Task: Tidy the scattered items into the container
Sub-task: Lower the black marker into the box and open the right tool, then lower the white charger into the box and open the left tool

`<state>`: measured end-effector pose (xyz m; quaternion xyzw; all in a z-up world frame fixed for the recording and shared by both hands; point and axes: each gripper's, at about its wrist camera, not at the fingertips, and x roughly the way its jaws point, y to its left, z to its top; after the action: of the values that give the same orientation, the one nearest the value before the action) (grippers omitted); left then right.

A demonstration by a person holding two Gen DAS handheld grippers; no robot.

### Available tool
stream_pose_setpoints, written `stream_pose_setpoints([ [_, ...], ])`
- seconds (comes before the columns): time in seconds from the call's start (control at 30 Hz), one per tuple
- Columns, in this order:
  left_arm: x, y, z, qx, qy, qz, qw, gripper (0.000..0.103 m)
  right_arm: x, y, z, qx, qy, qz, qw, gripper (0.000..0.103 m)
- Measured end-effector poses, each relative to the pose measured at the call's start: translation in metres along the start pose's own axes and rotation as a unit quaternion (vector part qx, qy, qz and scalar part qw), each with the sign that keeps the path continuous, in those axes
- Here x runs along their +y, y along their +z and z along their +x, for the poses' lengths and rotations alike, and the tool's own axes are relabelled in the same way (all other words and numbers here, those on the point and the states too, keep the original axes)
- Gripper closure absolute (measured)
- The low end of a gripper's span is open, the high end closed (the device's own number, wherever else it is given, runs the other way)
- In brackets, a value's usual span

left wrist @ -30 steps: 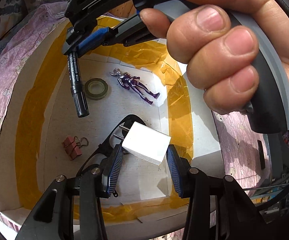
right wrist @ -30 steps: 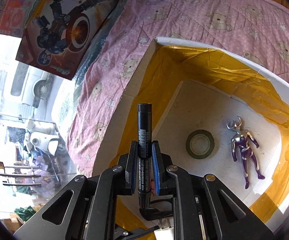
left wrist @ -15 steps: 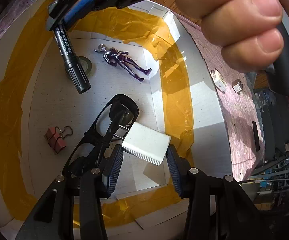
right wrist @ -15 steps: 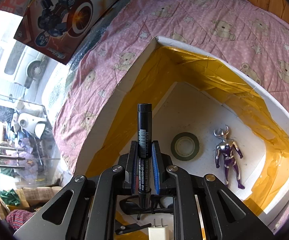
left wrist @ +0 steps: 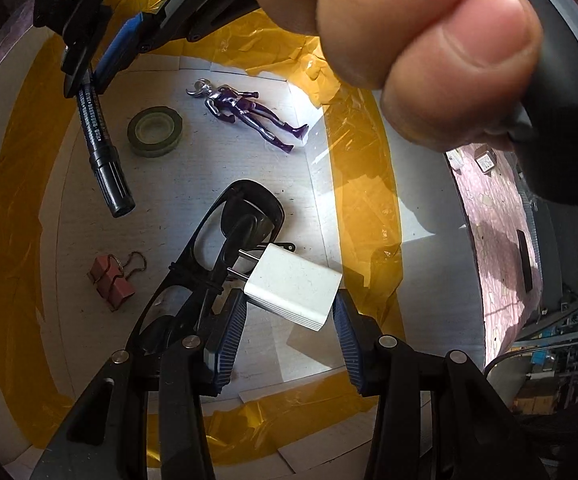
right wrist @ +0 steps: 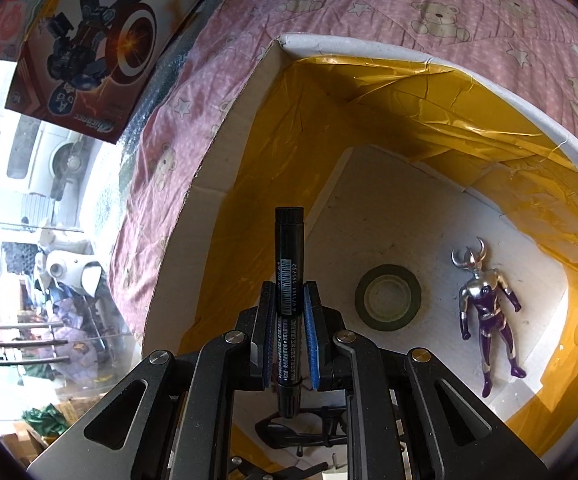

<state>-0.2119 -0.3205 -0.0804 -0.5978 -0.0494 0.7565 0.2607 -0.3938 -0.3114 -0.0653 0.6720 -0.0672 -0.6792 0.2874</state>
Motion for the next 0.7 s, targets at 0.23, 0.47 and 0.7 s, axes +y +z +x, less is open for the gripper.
stream_pose_setpoints([
  [0.23, 0.005, 0.001, 0.001, 0.009, 0.001, -0.012, 0.9999, 0.057, -0.002, 0.003, 0.003, 0.008, -0.004, 0.001, 1.000, 0.089],
  [0.47, 0.004, 0.004, 0.005, 0.019, 0.027, -0.017, 0.9993, 0.056, 0.001, 0.003, 0.004, 0.012, -0.014, -0.015, 1.000, 0.085],
  [0.7, 0.000, 0.002, -0.008, -0.012, 0.067, -0.032, 0.9972, 0.049, 0.007, -0.011, -0.017, -0.010, -0.034, -0.046, 0.998, 0.064],
])
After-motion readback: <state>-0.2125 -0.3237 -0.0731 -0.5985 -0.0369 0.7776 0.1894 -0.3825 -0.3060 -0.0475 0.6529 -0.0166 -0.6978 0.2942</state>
